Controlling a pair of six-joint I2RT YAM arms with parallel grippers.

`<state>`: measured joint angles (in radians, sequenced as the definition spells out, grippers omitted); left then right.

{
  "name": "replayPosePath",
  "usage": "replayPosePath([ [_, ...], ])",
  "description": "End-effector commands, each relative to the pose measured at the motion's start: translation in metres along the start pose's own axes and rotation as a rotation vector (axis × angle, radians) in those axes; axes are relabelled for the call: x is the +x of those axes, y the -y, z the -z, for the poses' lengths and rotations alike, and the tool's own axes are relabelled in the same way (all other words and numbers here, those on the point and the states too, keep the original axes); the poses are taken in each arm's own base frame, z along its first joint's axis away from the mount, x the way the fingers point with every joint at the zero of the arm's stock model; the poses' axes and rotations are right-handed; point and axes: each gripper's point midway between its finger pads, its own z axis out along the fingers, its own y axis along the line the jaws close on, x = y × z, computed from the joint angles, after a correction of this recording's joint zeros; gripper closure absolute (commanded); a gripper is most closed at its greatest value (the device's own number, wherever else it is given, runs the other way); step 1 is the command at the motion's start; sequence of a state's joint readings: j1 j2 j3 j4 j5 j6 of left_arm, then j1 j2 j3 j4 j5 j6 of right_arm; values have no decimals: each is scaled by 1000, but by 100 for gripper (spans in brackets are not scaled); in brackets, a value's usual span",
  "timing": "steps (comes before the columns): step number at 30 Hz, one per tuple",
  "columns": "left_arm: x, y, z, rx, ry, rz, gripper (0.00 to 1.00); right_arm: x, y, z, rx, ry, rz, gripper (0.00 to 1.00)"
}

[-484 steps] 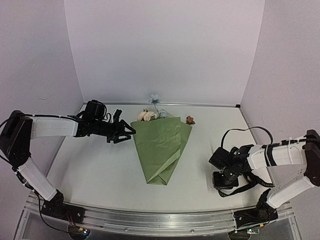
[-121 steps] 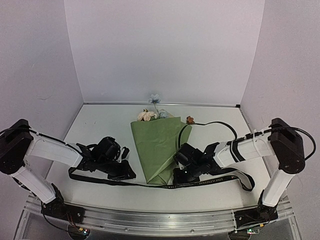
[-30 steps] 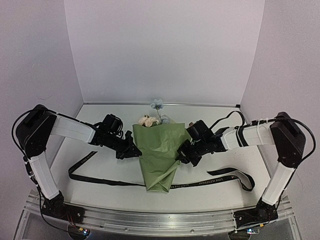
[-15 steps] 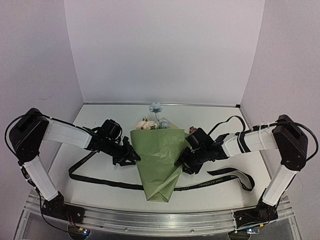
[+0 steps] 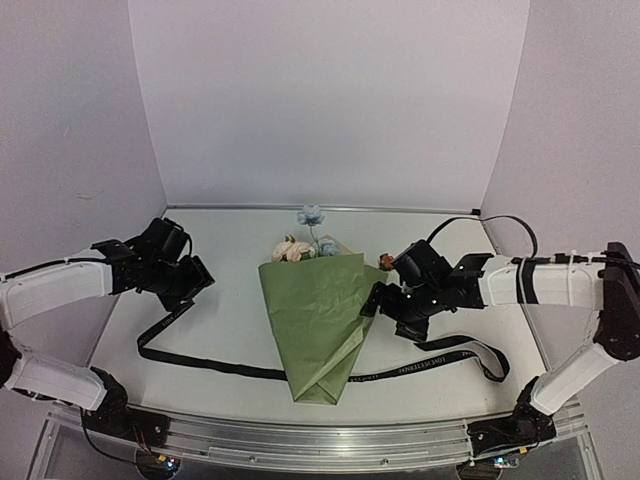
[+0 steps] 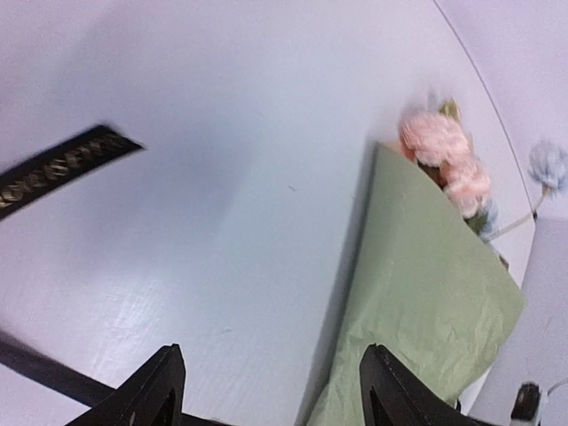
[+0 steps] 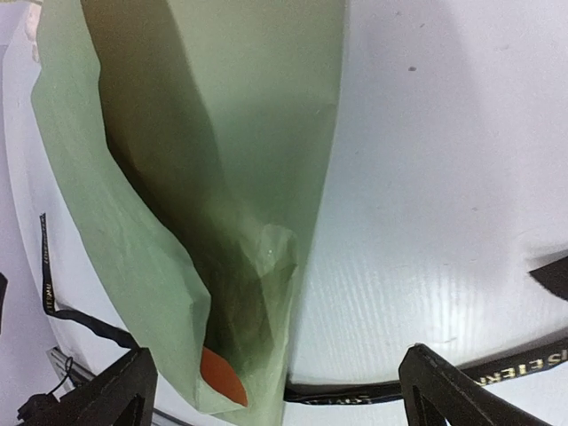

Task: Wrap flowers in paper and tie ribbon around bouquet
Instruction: Place the folded bouquet on the ribbon.

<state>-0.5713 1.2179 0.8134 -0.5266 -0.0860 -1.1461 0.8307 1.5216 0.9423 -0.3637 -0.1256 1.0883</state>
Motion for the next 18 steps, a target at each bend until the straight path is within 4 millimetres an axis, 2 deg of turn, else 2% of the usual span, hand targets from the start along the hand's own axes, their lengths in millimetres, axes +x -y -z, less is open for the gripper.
replayPosePath([
  [1, -21, -81, 28, -266, 184, 121, 28, -18, 19, 27, 92, 78, 112, 2],
  [5, -15, -122, 35, -364, 220, 193, 25, -26, 35, 37, 109, 112, 80, 2],
  [10, -7, -160, 34, -443, 215, 287, 24, -36, 60, 54, 147, 206, 59, 2],
  [13, -7, -175, 34, -476, 217, 324, 24, -38, 80, 58, 172, 241, 23, 2],
  [18, -15, -190, 30, -516, 219, 344, 24, -38, 102, 66, 185, 279, -13, 4],
])
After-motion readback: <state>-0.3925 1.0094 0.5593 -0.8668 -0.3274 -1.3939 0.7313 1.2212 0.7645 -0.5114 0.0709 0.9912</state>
